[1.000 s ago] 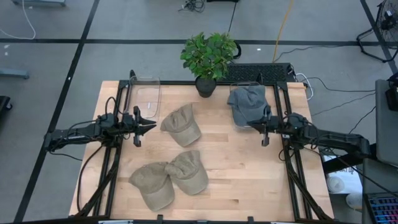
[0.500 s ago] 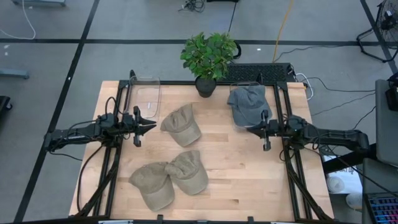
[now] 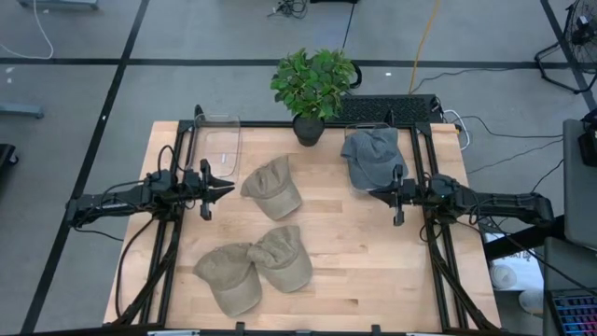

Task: Pick & Place hat
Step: Put the top brown cap into the left transparent bin

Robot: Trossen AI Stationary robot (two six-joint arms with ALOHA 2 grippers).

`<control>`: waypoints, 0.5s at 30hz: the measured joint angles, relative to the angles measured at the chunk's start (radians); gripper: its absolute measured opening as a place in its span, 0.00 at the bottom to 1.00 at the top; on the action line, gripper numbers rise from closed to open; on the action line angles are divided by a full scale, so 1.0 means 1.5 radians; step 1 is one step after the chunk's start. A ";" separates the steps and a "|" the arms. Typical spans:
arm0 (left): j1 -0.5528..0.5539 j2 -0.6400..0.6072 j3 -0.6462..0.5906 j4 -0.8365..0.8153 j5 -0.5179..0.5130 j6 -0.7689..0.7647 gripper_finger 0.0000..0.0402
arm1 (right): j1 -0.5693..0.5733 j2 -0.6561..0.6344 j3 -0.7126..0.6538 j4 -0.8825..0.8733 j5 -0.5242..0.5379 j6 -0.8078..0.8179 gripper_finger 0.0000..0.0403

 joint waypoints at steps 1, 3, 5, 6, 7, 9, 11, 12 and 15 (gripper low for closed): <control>0.000 0.000 0.000 0.000 0.000 0.000 0.17 | 0.000 0.000 0.000 0.000 0.000 0.001 0.00; 0.000 0.000 0.000 0.000 0.000 0.000 0.17 | 0.000 0.000 0.000 0.000 0.000 0.003 0.00; 0.000 0.000 0.000 0.000 0.000 0.000 0.17 | 0.000 0.000 0.000 0.000 0.000 0.003 0.00; 0.000 0.000 0.000 0.000 0.000 0.000 0.17 | 0.000 0.000 0.000 0.000 0.000 0.003 0.00; 0.000 0.000 0.000 0.000 0.000 0.000 0.17 | 0.000 0.000 0.000 0.000 0.000 0.003 0.00; 0.000 0.000 0.000 0.005 0.000 0.000 0.17 | 0.000 0.000 0.000 0.000 0.000 0.003 0.00; 0.000 0.000 0.000 0.031 0.000 0.001 0.17 | 0.000 0.000 0.000 0.000 0.000 0.003 0.00; 0.000 0.000 0.000 0.057 0.001 -0.010 0.17 | 0.000 0.000 0.000 0.000 0.000 0.003 0.00; -0.001 0.000 0.000 0.142 0.020 -0.103 0.17 | 0.000 0.000 -0.001 0.000 0.000 0.003 0.00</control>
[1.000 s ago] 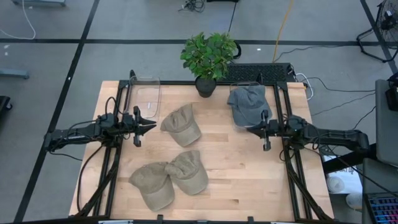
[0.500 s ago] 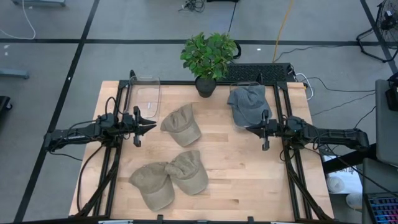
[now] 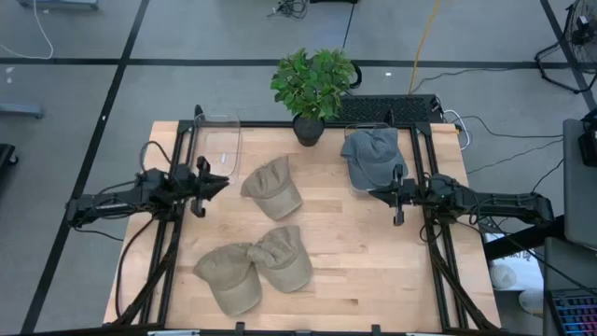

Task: Pick & Place hat
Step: Put the top brown cap into the left transparent bin

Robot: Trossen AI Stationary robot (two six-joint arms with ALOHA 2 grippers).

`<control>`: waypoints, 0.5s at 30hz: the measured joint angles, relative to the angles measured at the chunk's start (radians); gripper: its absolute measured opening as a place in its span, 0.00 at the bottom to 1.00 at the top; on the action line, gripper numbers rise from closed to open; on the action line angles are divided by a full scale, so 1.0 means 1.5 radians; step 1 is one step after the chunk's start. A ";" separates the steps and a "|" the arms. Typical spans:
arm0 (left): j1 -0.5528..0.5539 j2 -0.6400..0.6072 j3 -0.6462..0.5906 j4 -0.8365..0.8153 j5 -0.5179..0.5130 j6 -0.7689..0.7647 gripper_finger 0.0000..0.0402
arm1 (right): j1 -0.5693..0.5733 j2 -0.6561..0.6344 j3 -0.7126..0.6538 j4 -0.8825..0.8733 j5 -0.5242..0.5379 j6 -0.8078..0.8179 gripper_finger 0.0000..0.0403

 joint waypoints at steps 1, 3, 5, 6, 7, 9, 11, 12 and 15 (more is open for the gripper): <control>0.000 0.000 0.000 0.022 0.001 -0.015 0.17 | 0.000 0.000 0.000 0.000 0.000 0.000 0.00; 0.000 0.000 0.000 0.049 -0.007 -0.015 0.17 | 0.000 0.000 0.000 0.000 0.000 0.000 0.00; 0.000 0.000 0.000 0.056 -0.027 -0.002 0.17 | 0.000 0.000 0.000 0.000 0.000 0.000 0.00; 0.000 0.000 0.000 0.056 -0.043 0.004 0.17 | 0.000 0.000 0.000 0.000 0.000 0.000 0.00; 0.001 0.000 0.000 0.055 -0.061 0.005 0.17 | 0.000 0.000 0.000 0.000 0.000 0.000 0.00; 0.001 0.000 0.000 0.043 -0.098 -0.010 0.17 | 0.000 0.000 0.000 0.000 0.000 0.000 0.00; 0.001 0.008 0.003 0.002 -0.120 -0.028 0.17 | 0.000 0.000 0.000 0.000 0.000 0.000 0.00; 0.001 0.015 0.010 -0.048 -0.136 -0.042 0.17 | 0.000 0.000 0.000 0.000 0.000 0.000 0.00; 0.011 0.067 0.045 -0.263 -0.264 -0.143 0.17 | 0.000 0.000 0.000 0.000 0.000 0.000 0.00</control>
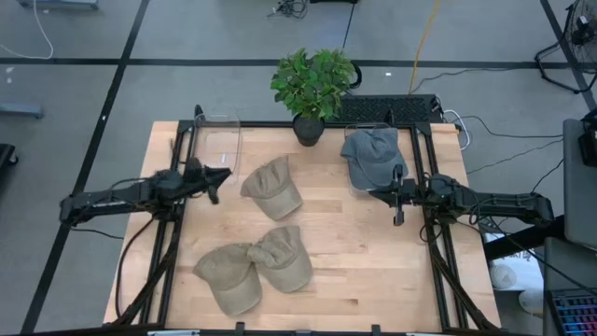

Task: Pick & Place hat
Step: Put the top brown cap into the left transparent bin

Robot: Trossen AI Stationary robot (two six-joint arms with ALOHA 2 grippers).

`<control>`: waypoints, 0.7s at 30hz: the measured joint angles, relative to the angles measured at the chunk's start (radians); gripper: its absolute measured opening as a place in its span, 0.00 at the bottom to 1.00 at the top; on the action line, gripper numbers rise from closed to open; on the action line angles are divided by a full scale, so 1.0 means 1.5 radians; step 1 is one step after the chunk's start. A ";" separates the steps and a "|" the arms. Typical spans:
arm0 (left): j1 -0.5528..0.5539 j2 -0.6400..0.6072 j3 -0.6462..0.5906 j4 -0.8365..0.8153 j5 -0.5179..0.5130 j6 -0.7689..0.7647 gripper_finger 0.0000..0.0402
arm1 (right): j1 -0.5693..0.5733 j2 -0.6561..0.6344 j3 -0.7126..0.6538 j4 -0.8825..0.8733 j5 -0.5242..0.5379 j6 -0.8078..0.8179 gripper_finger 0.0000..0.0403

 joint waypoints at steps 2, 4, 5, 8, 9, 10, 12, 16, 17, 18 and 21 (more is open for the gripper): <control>0.018 0.060 0.024 -0.076 -0.041 -0.098 0.17 | 0.000 0.000 0.000 0.001 0.000 0.000 0.00; 0.038 0.125 0.059 -0.070 0.010 -0.128 0.17 | 0.000 0.000 0.000 0.001 0.000 0.000 0.00; 0.047 0.159 0.081 -0.056 0.044 -0.132 0.17 | 0.000 0.000 0.000 0.001 0.000 0.000 0.00; 0.076 0.272 0.155 -0.023 0.070 -0.153 0.22 | 0.000 0.000 0.000 0.001 0.000 0.000 0.00; 0.085 0.309 0.182 -0.028 0.071 -0.154 0.24 | 0.000 0.000 0.000 0.002 0.000 0.000 0.00; 0.093 0.348 0.210 -0.033 0.075 -0.154 0.27 | 0.000 0.000 0.000 0.001 0.000 0.000 0.00; 0.105 0.423 0.270 -0.044 0.104 -0.158 0.35 | 0.000 0.000 0.000 0.002 0.000 0.000 0.00; 0.106 0.566 0.414 -0.079 0.210 -0.188 0.53 | 0.000 0.000 0.000 0.002 0.000 0.000 0.00; 0.105 0.602 0.457 -0.100 0.234 -0.175 0.57 | 0.000 0.000 0.000 0.002 0.000 0.000 0.00; 0.101 0.640 0.503 -0.133 0.255 -0.157 0.60 | 0.000 0.000 0.000 0.002 0.000 0.000 0.00; 0.086 0.761 0.642 -0.287 0.285 -0.075 0.66 | 0.000 0.000 0.000 0.002 0.000 0.000 0.00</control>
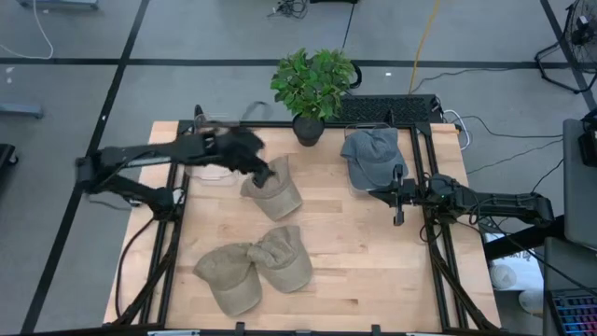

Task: Pick & Place hat
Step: Put the top brown cap into the left transparent bin

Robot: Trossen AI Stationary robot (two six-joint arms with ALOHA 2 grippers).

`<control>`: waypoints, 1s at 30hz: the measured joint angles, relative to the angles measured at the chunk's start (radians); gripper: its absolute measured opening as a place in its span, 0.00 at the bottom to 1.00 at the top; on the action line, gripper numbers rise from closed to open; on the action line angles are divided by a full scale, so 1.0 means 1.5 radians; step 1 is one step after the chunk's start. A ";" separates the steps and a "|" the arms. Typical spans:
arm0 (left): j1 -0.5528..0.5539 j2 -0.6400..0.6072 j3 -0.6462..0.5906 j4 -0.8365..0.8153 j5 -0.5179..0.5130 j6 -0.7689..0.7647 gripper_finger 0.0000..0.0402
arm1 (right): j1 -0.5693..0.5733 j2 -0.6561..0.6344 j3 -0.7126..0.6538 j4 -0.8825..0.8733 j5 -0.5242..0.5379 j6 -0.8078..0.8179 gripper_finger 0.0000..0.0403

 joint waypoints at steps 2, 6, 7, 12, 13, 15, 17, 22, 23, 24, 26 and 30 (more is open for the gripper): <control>-0.010 0.074 0.084 -0.119 -0.005 0.079 0.67 | 0.000 0.000 0.000 0.000 0.000 0.000 0.00; -0.021 0.190 0.195 -0.273 -0.018 0.173 0.66 | 0.000 0.000 0.000 0.000 0.000 0.000 0.00; -0.023 0.213 0.207 -0.289 -0.018 0.178 0.66 | 0.000 0.000 0.000 0.000 0.000 0.000 0.00; -0.019 0.298 0.219 -0.306 -0.016 0.213 0.62 | 0.000 0.000 0.000 0.000 0.000 0.000 0.00; -0.013 0.312 0.219 -0.313 -0.013 0.225 0.62 | 0.000 0.000 0.000 0.000 0.000 0.000 0.00; -0.003 0.335 0.219 -0.319 -0.003 0.238 0.61 | 0.000 0.000 0.000 0.000 0.000 0.000 0.00; 0.003 0.349 0.219 -0.311 -0.001 0.238 0.62 | 0.000 0.000 0.000 0.000 0.000 0.000 0.00; 0.009 0.377 0.219 -0.291 -0.005 0.231 0.64 | 0.000 0.000 0.000 0.000 0.000 0.000 0.00; 0.009 0.378 0.219 -0.286 -0.006 0.231 0.65 | 0.000 0.000 0.000 0.000 0.000 0.000 0.00; 0.009 0.378 0.219 -0.280 -0.005 0.231 0.65 | 0.000 0.000 0.000 0.000 0.000 0.000 0.00; 0.006 0.377 0.218 -0.262 -0.005 0.232 0.66 | 0.000 0.000 0.000 0.000 0.000 0.000 0.00; 0.003 0.377 0.215 -0.239 -0.006 0.232 0.66 | 0.000 0.000 0.000 0.000 0.000 0.000 0.00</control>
